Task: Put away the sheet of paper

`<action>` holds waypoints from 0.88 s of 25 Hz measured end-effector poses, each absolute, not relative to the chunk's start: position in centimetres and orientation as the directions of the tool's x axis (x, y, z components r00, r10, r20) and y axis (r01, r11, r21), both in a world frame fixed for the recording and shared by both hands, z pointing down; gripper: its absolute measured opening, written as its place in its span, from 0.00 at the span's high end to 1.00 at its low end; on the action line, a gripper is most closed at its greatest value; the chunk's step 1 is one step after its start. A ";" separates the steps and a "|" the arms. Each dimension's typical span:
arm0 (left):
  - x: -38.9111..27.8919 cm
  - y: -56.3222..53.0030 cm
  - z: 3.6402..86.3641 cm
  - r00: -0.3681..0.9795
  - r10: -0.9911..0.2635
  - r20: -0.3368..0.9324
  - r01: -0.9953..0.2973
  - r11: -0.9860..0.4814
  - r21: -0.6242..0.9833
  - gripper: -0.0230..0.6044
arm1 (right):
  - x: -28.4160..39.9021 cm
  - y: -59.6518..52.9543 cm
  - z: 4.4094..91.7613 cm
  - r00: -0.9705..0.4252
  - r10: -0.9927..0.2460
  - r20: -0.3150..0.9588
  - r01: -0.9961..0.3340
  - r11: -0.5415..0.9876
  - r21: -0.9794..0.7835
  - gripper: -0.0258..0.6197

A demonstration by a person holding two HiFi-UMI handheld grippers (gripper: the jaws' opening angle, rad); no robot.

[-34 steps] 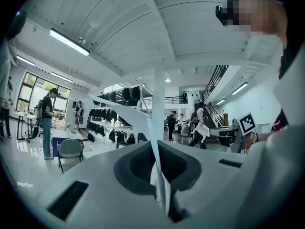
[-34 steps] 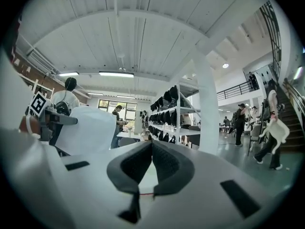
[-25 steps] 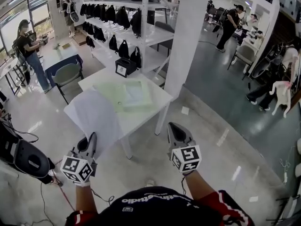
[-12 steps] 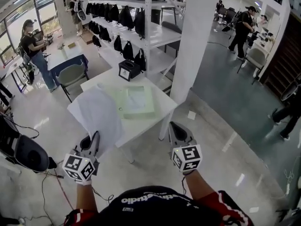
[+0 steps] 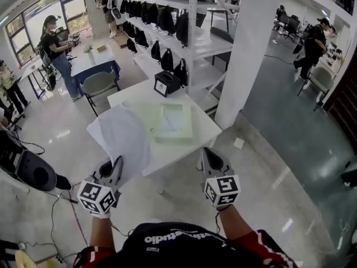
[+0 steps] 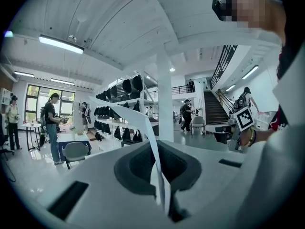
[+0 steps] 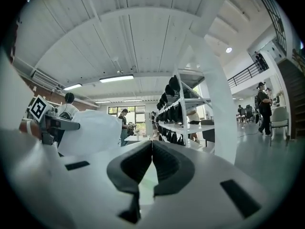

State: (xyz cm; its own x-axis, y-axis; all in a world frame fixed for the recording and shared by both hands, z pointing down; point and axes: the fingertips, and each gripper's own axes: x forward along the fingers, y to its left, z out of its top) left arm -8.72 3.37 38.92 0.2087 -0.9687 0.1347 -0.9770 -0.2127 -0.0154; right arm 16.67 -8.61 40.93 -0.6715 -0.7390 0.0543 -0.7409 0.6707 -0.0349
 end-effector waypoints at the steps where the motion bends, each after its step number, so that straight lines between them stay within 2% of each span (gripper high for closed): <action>1: -8.8 3.3 38.9 0.203 -0.970 0.135 -0.978 -0.207 -0.017 0.96 | 16.5 -8.8 41.0 -0.675 -0.736 0.054 -0.738 0.674 -0.036 0.96; 9: -9.0 2.2 39.2 0.203 -0.967 0.153 -0.978 -0.206 -0.008 0.96 | 16.2 -9.7 41.8 -0.677 -0.732 0.077 -0.736 0.675 -0.051 0.96; 22: -10.4 -3.0 40.5 0.275 -0.951 0.139 -0.961 -0.271 0.050 0.96 | 14.7 -12.5 42.0 -0.641 -0.757 0.124 -0.764 0.645 -0.015 0.96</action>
State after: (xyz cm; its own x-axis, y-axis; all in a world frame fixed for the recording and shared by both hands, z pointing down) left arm -10.37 -2.95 40.52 0.2749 -0.9514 0.1385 -0.9614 -0.2706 0.0497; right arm 14.69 -12.50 42.00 -0.6413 -0.7572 0.1240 -0.7642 0.6447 -0.0153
